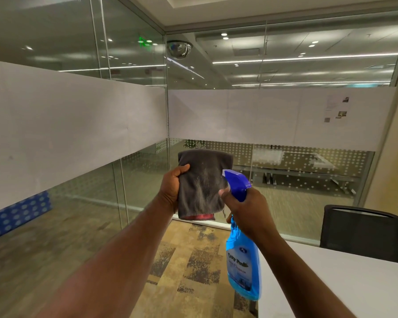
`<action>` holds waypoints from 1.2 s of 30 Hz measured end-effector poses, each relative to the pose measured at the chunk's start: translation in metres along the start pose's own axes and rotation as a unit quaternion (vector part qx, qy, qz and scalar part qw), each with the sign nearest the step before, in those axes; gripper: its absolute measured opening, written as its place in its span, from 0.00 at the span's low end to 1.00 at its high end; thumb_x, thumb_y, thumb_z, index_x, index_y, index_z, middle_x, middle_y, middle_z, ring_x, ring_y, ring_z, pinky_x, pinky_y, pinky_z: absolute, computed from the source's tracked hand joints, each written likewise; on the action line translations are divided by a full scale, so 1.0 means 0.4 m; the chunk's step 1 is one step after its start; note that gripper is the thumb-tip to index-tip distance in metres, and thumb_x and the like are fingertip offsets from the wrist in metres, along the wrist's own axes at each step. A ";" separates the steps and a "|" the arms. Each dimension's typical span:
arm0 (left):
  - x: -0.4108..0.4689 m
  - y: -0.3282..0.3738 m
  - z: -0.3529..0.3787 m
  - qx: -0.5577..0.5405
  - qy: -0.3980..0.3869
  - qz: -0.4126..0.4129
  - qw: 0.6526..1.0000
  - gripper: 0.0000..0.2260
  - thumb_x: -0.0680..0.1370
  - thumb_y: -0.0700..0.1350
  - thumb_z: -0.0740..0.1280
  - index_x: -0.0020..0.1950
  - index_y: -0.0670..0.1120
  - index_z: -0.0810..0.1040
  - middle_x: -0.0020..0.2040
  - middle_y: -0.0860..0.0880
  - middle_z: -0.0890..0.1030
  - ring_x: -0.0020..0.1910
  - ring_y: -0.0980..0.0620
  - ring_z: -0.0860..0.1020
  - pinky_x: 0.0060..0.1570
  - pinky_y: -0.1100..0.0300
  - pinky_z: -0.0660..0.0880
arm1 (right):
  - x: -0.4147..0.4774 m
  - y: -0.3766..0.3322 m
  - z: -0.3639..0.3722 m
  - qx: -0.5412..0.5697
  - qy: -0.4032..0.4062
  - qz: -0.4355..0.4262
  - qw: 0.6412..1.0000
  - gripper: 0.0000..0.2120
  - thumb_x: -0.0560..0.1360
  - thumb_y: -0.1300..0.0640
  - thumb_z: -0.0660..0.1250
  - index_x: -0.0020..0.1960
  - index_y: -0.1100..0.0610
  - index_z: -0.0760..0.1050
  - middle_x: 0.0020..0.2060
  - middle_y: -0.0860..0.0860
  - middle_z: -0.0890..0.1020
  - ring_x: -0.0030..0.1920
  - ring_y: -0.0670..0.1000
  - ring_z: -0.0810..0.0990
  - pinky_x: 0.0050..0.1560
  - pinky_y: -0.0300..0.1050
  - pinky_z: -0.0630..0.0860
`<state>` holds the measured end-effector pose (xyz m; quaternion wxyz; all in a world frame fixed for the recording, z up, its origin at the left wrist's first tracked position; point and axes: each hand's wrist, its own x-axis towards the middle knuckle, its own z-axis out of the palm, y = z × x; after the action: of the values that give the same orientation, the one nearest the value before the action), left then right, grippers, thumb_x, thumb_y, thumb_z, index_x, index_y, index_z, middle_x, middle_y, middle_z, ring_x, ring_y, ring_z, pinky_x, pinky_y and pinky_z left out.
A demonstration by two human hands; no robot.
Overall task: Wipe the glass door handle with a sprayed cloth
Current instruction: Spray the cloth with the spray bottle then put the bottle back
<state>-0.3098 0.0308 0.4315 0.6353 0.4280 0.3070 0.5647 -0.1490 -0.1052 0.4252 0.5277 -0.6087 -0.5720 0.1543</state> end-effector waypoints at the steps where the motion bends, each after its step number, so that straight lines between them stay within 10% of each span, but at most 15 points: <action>1: 0.000 0.003 -0.001 -0.002 -0.001 0.002 1.000 0.19 0.79 0.46 0.67 0.66 0.36 0.75 0.54 0.39 0.83 0.49 0.40 0.82 0.48 0.48 0.79 | 0.003 0.009 -0.003 -0.001 0.007 0.003 1.000 0.11 0.79 0.47 0.69 0.43 0.53 0.74 0.31 0.49 0.81 0.25 0.41 0.80 0.27 0.29 0.72; 14: 0.014 -0.014 0.011 0.003 0.000 -0.002 1.000 0.15 0.79 0.45 0.67 0.61 0.36 0.78 0.55 0.38 0.83 0.50 0.39 0.82 0.49 0.48 0.79 | -0.019 0.058 0.003 -0.028 0.020 -0.004 0.999 0.11 0.79 0.48 0.70 0.41 0.52 0.74 0.31 0.54 0.83 0.32 0.53 0.84 0.36 0.45 0.81; 24: 0.008 -0.027 0.023 0.001 -0.008 -0.014 1.000 0.13 0.80 0.46 0.66 0.60 0.38 0.78 0.51 0.40 0.84 0.46 0.42 0.83 0.44 0.51 0.79 | -0.048 0.040 0.036 -0.009 -0.042 -0.007 0.999 0.09 0.79 0.50 0.70 0.43 0.50 0.72 0.30 0.49 0.81 0.27 0.42 0.81 0.29 0.30 0.74; 30: 0.014 -0.033 0.024 -0.013 -0.011 -0.019 1.000 0.15 0.81 0.45 0.65 0.63 0.37 0.76 0.52 0.40 0.83 0.46 0.42 0.82 0.43 0.52 0.79 | -0.061 0.066 0.055 -0.038 -0.057 -0.015 0.998 0.10 0.77 0.50 0.71 0.41 0.52 0.74 0.33 0.56 0.83 0.35 0.57 0.84 0.41 0.52 0.83; 36: 0.021 -0.050 0.041 0.006 -0.003 -0.011 1.000 0.09 0.82 0.44 0.64 0.57 0.40 0.77 0.52 0.41 0.82 0.47 0.43 0.81 0.44 0.53 0.78 | -0.067 0.129 0.049 -0.023 -0.058 0.019 0.998 0.08 0.78 0.48 0.71 0.46 0.47 0.72 0.35 0.50 0.83 0.36 0.52 0.84 0.41 0.46 0.83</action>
<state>-0.2848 0.0358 0.4218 0.6398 0.4298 0.3135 0.5547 -0.1448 -0.1083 0.3640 0.4766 -0.6218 -0.5930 0.1861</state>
